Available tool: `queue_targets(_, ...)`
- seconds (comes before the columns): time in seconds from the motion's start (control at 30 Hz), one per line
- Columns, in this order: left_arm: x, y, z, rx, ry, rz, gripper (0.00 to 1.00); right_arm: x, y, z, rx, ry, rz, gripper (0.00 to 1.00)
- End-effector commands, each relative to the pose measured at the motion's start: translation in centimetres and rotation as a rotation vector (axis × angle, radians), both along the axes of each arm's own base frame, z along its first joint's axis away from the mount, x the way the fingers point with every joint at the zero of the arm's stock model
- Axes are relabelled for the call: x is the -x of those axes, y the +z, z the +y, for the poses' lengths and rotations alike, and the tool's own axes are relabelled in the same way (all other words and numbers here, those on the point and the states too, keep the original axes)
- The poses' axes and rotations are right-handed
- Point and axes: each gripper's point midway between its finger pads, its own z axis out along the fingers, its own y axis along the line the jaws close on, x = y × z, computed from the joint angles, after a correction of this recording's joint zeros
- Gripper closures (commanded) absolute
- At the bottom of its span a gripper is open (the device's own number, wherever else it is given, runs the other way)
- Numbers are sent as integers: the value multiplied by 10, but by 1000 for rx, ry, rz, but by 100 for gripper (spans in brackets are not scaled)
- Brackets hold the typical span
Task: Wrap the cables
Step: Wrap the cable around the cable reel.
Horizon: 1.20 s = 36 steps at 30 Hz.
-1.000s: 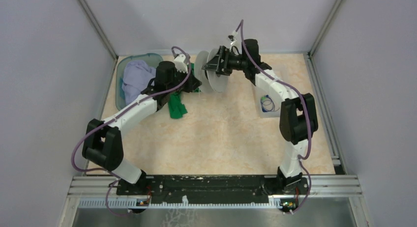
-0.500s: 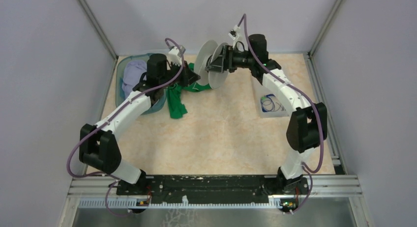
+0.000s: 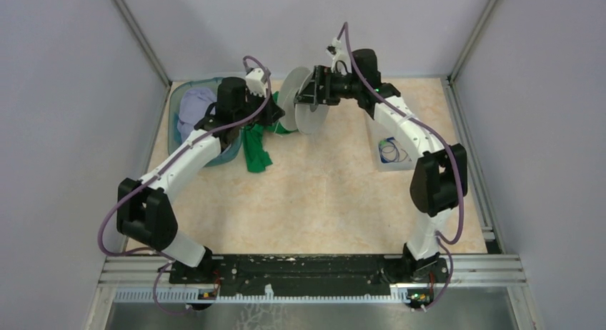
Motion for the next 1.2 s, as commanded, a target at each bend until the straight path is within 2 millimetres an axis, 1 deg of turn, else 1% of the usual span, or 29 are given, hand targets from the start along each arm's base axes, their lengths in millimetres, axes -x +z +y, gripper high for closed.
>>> queue_targets(0.0,-22,36,11,61,112,-68,100,-12,13,4,-3,-108,-72,15)
queue_targets(0.17,-21,18,15,64,137,-38,100,-11,19,0,-25,-127,-66,13)
queue_targets(0.2,-22,15,17,60,141,-37,100,-10,20,0,-27,-124,-66,11)
queue_targets(0.27,-23,11,21,51,156,-34,100,-7,23,-2,-31,-115,-68,2)
queue_targets(0.3,-24,8,23,52,159,-31,100,-4,26,-2,-36,-105,-77,1)
queue_targets(0.37,-25,7,29,61,167,-25,100,-2,28,-8,-23,-103,-100,1)
queue_targets(0.43,-26,12,40,84,179,-22,100,-4,23,-21,11,-112,-141,1)
queue_targets(0.5,-26,20,51,110,186,-20,100,-6,10,-35,53,-125,-155,1)
queue_targets(0.6,-24,33,61,127,191,-35,100,-8,-22,-54,132,-141,-157,6)
queue_targets(0.67,-23,39,65,129,189,-44,100,-5,-46,-61,182,-142,-155,10)
queue_targets(0.73,-23,40,68,124,188,-46,100,-1,-73,-65,214,-149,-117,12)
queue_targets(0.83,-24,40,72,109,199,-55,100,0,-102,-69,268,-147,-82,15)
queue_targets(0.93,-27,34,78,80,220,-69,100,2,-120,-70,298,-134,-59,16)
queue_targets(1.07,-30,24,85,30,243,-89,100,8,-132,-70,336,-107,-69,18)
queue_targets(1.17,-30,19,87,7,245,-96,100,16,-147,-68,375,-85,-63,18)
